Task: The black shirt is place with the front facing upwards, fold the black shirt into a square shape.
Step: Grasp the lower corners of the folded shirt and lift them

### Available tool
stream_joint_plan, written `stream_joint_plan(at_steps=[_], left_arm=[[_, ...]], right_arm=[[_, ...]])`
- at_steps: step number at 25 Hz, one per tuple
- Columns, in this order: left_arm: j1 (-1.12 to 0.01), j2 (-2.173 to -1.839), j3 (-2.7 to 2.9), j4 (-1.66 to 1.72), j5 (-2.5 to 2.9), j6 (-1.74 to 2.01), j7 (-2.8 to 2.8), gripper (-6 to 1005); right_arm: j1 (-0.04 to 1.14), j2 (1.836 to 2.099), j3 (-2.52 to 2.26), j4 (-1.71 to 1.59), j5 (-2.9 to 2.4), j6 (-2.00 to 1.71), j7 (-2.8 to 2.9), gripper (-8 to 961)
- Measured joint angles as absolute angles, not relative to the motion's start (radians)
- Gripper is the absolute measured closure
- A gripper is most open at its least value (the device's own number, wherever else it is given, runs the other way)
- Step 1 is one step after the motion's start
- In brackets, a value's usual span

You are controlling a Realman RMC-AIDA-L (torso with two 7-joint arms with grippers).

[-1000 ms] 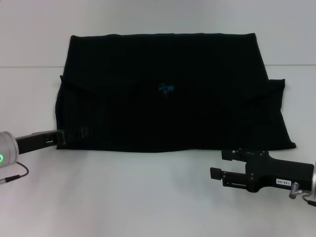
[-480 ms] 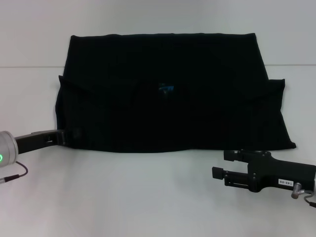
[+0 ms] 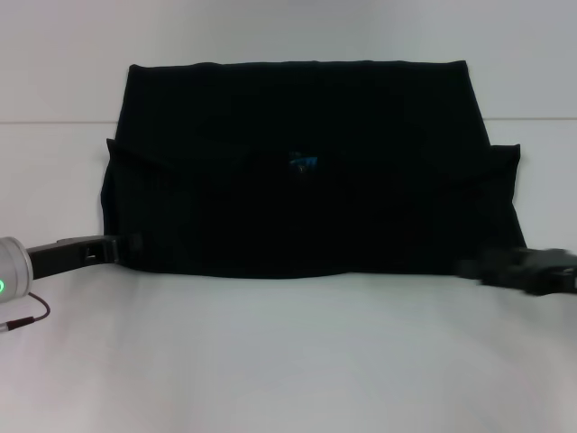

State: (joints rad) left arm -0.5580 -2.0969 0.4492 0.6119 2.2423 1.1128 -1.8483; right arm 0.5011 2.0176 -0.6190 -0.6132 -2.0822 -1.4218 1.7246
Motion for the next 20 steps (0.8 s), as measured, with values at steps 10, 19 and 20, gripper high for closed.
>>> stream_joint_plan(at_steps=[10, 19, 20], left_arm=[[-0.556, -2.095, 0.449, 0.617, 2.245, 1.118, -1.848, 968], [-0.556, -2.094, 0.449, 0.625, 2.250, 1.125, -1.850, 968], [-0.557, -2.094, 0.449, 0.626, 2.251, 1.125, -1.851, 968]], right_arm=[[0.619, 1.887, -0.611, -0.815, -2.448, -1.435, 2.384, 177], [0.734, 1.928, -0.663, -0.718, -2.573, -1.296, 2.434, 176], [0.742, 1.928, -0.676, -0.693, -2.574, -1.272, 2.434, 176]])
